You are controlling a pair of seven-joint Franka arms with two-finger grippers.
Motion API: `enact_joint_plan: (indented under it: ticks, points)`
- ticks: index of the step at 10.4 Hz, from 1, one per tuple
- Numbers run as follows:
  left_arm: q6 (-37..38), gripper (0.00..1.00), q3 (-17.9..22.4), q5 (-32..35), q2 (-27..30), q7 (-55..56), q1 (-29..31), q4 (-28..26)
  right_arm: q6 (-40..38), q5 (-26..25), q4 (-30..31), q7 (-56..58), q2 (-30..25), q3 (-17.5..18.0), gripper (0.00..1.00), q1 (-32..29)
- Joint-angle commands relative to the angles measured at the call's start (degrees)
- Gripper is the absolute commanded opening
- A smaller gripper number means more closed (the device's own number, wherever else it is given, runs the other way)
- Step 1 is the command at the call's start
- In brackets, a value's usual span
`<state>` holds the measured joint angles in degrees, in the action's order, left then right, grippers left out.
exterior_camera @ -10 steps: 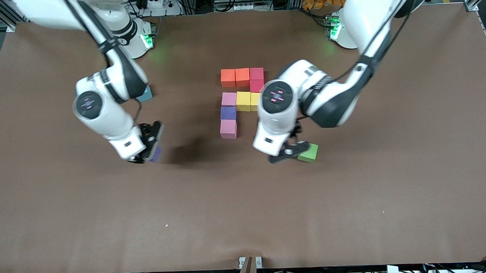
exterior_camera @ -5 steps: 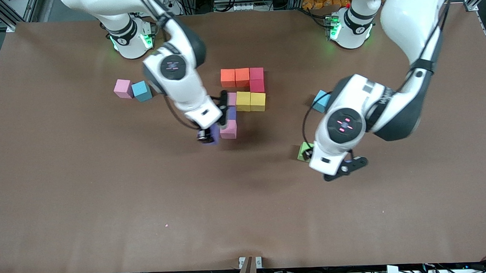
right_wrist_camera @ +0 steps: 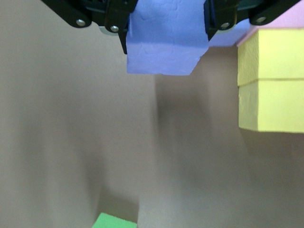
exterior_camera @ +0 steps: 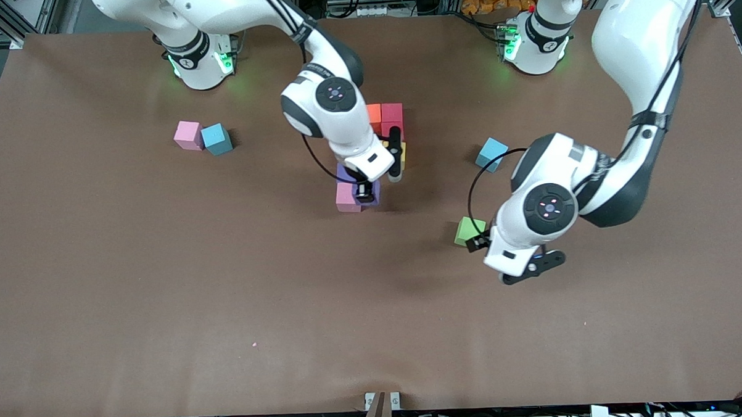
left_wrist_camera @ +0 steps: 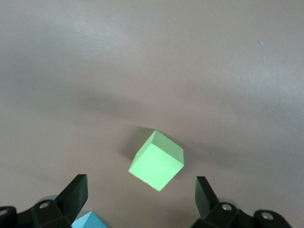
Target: Form number 2 with 11 blocks
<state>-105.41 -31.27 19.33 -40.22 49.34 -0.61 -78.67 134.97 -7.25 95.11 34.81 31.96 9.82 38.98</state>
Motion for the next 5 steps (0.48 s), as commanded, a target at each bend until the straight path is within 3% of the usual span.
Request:
enact_joint_plan:
  ticks: [1,3,5]
  points:
    - [-5.7,1.0,0.0,0.2,3.2,-6.1,0.9,-8.1,-0.2,0.6,-2.7,-0.5,4.1,-2.6,0.53,2.3]
    - [-7.3,1.0,-0.8,0.4,3.5,-14.6,3.0,-10.5,0.4,0.6,-3.6,-0.5,6.3,-2.7,0.53,2.7]
    - [-14.4,1.0,-1.1,2.5,3.9,-16.0,2.9,-15.1,2.0,0.7,-3.6,-0.5,6.5,-2.7,0.53,2.9]
